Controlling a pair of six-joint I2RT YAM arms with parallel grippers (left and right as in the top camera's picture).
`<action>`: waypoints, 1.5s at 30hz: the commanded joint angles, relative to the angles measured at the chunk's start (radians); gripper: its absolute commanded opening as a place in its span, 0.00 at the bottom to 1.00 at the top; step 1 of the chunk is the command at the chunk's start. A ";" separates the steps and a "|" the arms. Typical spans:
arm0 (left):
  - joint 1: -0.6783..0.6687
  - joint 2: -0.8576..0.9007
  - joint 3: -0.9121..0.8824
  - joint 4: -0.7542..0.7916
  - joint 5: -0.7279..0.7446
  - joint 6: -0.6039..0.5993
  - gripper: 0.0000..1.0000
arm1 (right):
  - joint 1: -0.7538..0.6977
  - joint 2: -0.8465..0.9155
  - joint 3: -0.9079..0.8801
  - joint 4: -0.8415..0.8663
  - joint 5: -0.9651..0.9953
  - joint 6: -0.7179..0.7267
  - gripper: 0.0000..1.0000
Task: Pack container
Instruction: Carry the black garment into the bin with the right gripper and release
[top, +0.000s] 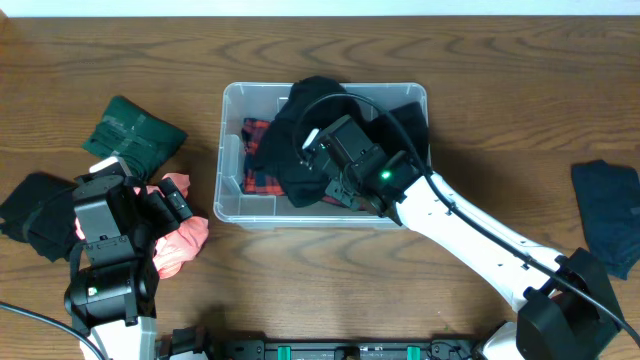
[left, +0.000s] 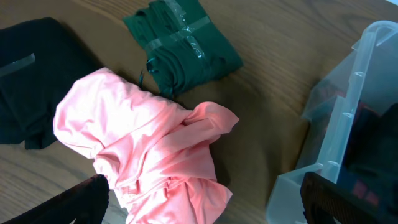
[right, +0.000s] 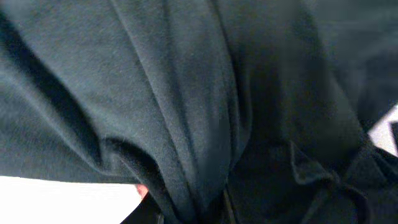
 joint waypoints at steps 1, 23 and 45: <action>0.004 -0.002 0.021 -0.003 -0.019 -0.013 0.98 | 0.005 0.000 0.016 -0.017 -0.156 -0.050 0.01; 0.004 -0.002 0.021 -0.003 -0.019 -0.013 0.98 | -0.058 -0.060 0.024 0.026 0.113 -0.071 0.86; 0.004 -0.002 0.021 -0.003 -0.019 -0.013 0.98 | -0.068 0.123 0.033 0.616 -0.010 0.066 0.04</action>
